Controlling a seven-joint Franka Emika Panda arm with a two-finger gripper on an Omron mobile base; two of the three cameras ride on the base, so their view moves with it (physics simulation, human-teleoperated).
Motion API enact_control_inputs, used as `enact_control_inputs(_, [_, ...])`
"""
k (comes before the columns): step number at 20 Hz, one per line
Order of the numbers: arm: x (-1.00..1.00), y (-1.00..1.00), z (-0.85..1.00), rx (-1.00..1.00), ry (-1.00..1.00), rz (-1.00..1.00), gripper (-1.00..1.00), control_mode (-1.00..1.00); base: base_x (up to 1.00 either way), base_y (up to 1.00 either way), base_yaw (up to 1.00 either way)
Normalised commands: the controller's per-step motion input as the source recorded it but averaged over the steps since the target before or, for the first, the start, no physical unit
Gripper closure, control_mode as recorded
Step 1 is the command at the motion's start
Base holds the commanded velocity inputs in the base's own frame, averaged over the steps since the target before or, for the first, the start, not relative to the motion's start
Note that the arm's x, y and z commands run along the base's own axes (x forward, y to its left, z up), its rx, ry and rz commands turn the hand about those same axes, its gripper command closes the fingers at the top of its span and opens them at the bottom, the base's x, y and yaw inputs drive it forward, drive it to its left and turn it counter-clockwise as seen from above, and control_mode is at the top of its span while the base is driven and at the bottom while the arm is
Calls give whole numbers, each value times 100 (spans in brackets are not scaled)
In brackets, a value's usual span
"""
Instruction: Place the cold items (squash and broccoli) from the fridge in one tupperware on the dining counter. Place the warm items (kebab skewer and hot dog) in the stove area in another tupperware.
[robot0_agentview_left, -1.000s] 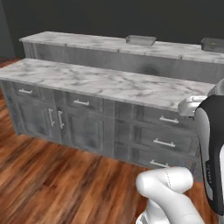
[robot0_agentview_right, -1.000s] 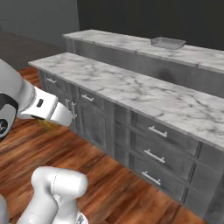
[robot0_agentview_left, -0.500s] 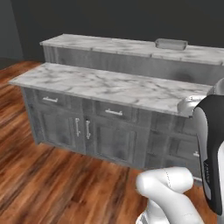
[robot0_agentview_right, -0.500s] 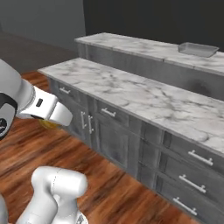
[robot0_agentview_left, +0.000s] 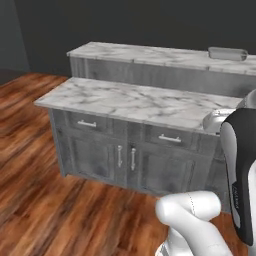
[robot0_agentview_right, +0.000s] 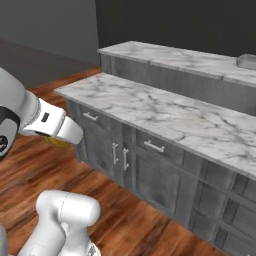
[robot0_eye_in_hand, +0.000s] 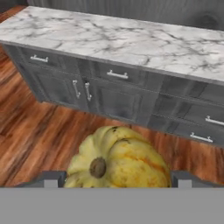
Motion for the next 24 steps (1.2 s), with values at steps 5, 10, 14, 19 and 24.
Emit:
enact_control_inputs(5, [0, 0, 0, 0, 0, 0, 100, 100, 88, 100, -17])
enact_control_inputs(10, [0, 0, 0, 0, 0, 0, 100, 100, 87, 100, -17])
enact_control_inputs(14, [0, 0, 0, 0, 0, 0, 100, 100, 87, 100, -18])
enact_control_inputs(19, [0, 0, 0, 0, 0, 0, 100, 100, 89, 100, -17])
enact_control_inputs(24, [0, 0, 0, 0, 0, 0, 100, 100, 90, 100, -18])
